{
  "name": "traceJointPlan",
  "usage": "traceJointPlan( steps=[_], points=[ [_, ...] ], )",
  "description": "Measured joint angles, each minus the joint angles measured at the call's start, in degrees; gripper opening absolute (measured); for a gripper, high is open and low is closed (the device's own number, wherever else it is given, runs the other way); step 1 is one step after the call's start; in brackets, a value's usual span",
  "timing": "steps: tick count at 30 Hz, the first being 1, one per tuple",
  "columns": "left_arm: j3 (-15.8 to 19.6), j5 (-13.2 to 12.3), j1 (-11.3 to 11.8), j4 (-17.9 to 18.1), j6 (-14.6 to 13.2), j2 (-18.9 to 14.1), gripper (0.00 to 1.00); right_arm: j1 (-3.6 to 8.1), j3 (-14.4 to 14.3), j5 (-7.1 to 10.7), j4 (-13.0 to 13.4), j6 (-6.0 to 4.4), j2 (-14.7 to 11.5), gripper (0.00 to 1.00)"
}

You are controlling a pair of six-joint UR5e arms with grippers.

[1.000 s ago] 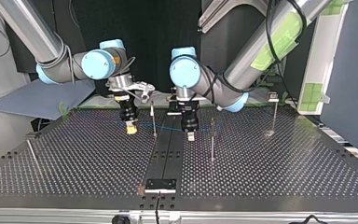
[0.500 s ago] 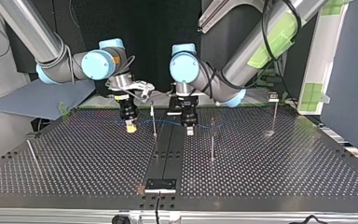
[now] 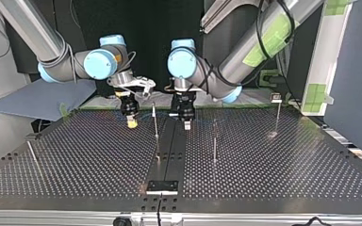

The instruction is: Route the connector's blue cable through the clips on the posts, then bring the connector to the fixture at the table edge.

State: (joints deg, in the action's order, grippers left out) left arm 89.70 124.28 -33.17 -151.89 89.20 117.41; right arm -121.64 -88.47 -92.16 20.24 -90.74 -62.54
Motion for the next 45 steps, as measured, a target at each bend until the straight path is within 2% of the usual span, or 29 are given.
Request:
traceJointPlan(
  steps=[5,12,19,28,40,45],
  points=[
    [1.4,0.14,-1.05,1.42,-0.07,1.44,0.0,0.24,-1.13,-0.04,0.4,0.09,0.0,0.0],
    [3.77,0.64,-2.45,3.27,-0.17,1.77,0.0,0.26,-1.7,-0.19,-0.42,0.31,0.0,0.0],
    [4.99,0.83,-3.53,4.22,-0.37,1.93,0.0,0.03,-3.3,-1.16,-0.66,0.52,-0.02,0.0],
    [5.1,0.78,-4.51,4.95,-0.43,5.31,0.0,-0.35,-6.68,-1.81,0.71,0.55,-0.07,0.0],
    [5.54,0.89,-5.98,5.5,-0.29,6.28,0.0,-0.57,-11.36,-2.4,3.34,0.47,-0.3,0.0],
    [5.61,0.91,-6.78,5.6,-0.2,7.74,0.0,-0.27,-12.68,-2.48,4.03,0.39,-0.34,0.0]
  ],
)
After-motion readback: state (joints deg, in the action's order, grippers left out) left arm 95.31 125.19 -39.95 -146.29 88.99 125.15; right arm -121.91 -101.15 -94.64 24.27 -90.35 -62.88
